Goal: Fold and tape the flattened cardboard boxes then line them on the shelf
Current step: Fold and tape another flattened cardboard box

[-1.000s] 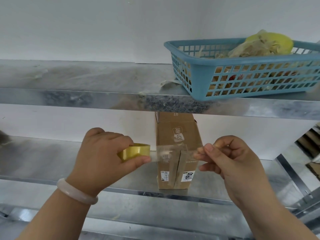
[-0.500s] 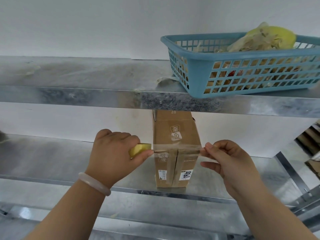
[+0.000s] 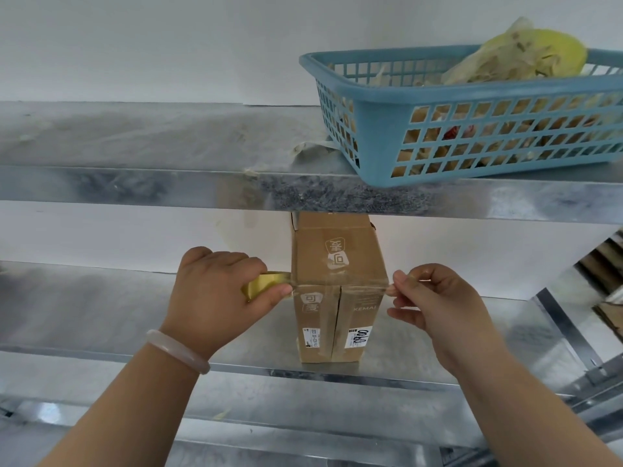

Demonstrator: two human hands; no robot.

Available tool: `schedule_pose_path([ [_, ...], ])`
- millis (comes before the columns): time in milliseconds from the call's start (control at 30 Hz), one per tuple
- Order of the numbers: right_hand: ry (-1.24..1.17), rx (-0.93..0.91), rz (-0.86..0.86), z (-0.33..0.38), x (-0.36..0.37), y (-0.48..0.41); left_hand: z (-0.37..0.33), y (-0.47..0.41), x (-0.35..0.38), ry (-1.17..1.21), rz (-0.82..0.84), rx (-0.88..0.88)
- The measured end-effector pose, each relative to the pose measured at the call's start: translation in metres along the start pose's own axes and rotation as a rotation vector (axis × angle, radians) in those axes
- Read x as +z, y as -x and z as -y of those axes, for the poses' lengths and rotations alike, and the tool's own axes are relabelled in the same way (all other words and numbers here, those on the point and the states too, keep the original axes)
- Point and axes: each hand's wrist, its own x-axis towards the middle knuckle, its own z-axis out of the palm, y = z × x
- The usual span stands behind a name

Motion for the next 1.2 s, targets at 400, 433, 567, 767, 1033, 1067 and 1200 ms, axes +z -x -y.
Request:
schedule_pose_path([
  [400, -0.207, 0.368, 0.196, -0.015, -0.010, -0.024, -0.001, -0.009, 0.012, 0.085, 0.029, 0.005],
  [433, -0.247, 0.388, 0.210, -0.020, -0.010, -0.026, -0.001, -0.010, 0.012, 0.085, 0.034, 0.007],
  [567, -0.444, 0.424, 0.279, -0.036, 0.000, -0.029, 0.000, -0.012, 0.015, 0.102, 0.053, 0.003],
  [767, -0.561, 0.488, 0.351, -0.057, -0.001, -0.041, 0.001, -0.011, 0.016, 0.124, 0.065, 0.011],
  [1033, 0.153, -0.159, -0.161, -0.059, 0.000, -0.020, 0.005, -0.011, 0.017, 0.123, 0.072, 0.012],
  [1067, 0.243, -0.359, -0.174, -0.053, 0.003, -0.015, 0.005, -0.011, 0.017, 0.130, 0.073, 0.013],
  [1200, 0.669, -0.967, 0.081, -0.047, 0.010, -0.025, 0.006, -0.011, 0.017, 0.154, 0.078, 0.027],
])
